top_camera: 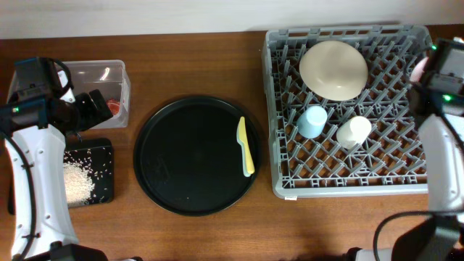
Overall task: Sort waste into correct bins and load items into the dishwasher rack
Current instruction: 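Place the pink bowl tilted in the rack's back right corner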
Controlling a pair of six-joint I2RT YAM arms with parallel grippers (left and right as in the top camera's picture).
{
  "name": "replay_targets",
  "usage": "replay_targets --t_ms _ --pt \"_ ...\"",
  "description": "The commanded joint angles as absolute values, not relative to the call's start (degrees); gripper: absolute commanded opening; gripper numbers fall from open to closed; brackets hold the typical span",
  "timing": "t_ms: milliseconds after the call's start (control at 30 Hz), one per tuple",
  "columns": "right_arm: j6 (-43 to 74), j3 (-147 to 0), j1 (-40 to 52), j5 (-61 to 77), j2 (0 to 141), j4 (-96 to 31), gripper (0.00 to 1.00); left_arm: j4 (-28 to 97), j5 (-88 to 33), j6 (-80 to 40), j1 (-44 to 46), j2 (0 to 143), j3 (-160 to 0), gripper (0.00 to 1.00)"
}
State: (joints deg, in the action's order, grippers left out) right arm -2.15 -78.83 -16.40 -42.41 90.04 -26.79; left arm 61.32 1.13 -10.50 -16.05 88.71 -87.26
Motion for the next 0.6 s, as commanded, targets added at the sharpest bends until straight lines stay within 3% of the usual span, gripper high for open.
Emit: replay_targets --t_ms 0,133,567 --pt "-4.71 -78.7 -10.2 -57.82 96.42 -23.11 0.04 61.21 1.5 -10.61 -16.21 87.79 -87.96 0.99" --pt "-12.27 -78.7 -2.79 -71.68 104.01 -14.39 0.04 61.21 1.5 -10.61 -16.21 87.79 -87.96 0.99" --pt "-14.74 -76.75 -5.15 -66.13 105.54 -13.93 0.04 61.21 1.5 -10.61 -16.21 87.79 -87.96 0.99"
